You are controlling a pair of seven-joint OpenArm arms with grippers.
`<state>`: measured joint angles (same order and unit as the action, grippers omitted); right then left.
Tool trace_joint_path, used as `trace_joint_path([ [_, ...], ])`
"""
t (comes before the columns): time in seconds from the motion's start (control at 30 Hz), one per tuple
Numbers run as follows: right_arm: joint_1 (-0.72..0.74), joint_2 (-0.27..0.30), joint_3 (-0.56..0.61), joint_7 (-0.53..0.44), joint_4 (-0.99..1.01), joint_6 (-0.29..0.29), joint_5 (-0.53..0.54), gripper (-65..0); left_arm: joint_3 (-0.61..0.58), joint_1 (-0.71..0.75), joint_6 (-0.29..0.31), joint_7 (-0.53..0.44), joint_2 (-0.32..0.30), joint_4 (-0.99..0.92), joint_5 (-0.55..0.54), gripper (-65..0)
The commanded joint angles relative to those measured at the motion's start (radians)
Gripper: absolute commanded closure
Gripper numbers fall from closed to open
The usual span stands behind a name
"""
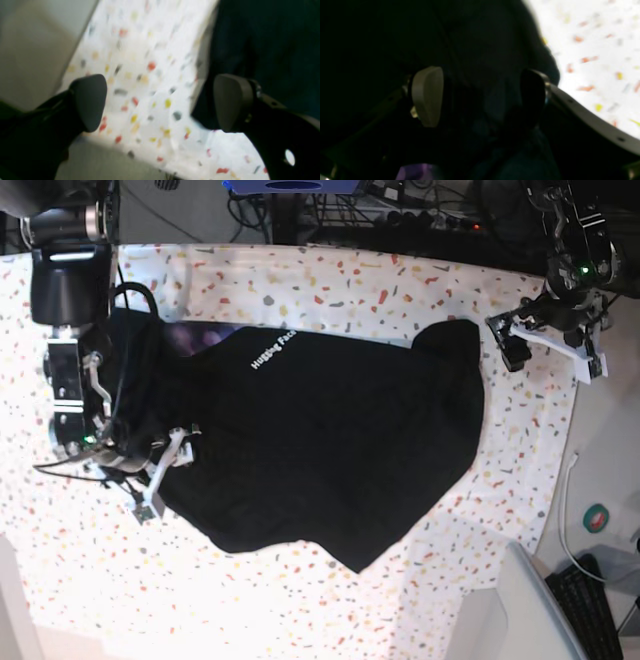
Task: Layout the t-shirt on the table in an organized manner, then fold the t-shirt properly
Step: 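Lower the lifted shirt onto the cloth with both grippers, then grasp the shirt body with both grippers and smooth it flat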
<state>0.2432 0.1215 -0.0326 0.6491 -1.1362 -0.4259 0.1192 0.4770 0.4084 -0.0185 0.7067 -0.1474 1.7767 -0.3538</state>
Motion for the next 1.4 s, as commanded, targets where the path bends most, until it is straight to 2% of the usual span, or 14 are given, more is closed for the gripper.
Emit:
trace_joint_path([
  [0.0,0.045,0.008,0.010,-0.030,0.009,0.002,0.010,-43.8,0.007,-0.003,0.007,-0.029,-0.011,0.030,-0.003,-65.0],
  [0.33,0.052,-0.019,0.020,-0.051,0.121,0.002,0.010,-43.1,0.006,-0.009,0.007,-0.029,-0.014,0.022,-0.003,-65.0],
  [0.4,0.052,-0.019,0.021,-0.079,0.134,0.002,0.010,-37.8,0.004,-0.009,0.007,-0.029,-0.013,0.022,-0.003,-65.0],
  [0.6,0.049,-0.019,0.015,-0.091,0.176,0.000,0.010,-15.9,0.006,-0.009,0.007,-0.029,-0.014,0.005,-0.003,-65.0],
  [0.7,0.031,-0.019,0.013,-0.090,0.114,0.000,0.010,0.0,0.001,-0.007,0.007,-0.029,-0.014,-0.002,-0.003,-65.0],
  [0.8,-0.005,-0.021,0.012,-0.084,0.018,0.000,0.010,0.0,-0.028,-0.009,0.022,-0.029,-0.014,-0.005,-0.003,-64.2],
  [0.87,-0.029,-0.021,0.012,-0.073,-0.034,0.002,0.010,0.0,-0.077,-0.009,0.071,-0.029,-0.016,-0.007,-0.003,-54.1],
  [0.93,-0.057,-0.021,0.012,-0.035,-0.110,0.002,0.012,0.0,-0.131,-0.021,0.102,-0.029,-0.016,-0.007,0.006,-40.0],
  [1.03,-0.115,-0.021,0.015,0.033,-0.264,0.002,0.012,0.0,-0.242,-0.076,0.099,-0.028,-0.018,-0.065,0.011,-17.4],
  [1.13,-0.184,-0.021,0.021,0.057,-0.414,0.002,0.012,0.0,-0.329,-0.181,0.099,-0.026,-0.019,-0.212,0.011,0.0],
  [1.33,-0.331,-0.033,0.047,0.107,-0.706,0.000,0.012,0.0,-0.475,-0.472,0.099,-0.035,-0.007,-0.613,0.000,0.0],
  [1.37,-0.354,-0.033,0.058,0.110,-0.749,0.000,0.012,0.0,-0.496,-0.527,0.099,-0.046,0.015,-0.656,0.000,0.0],
])
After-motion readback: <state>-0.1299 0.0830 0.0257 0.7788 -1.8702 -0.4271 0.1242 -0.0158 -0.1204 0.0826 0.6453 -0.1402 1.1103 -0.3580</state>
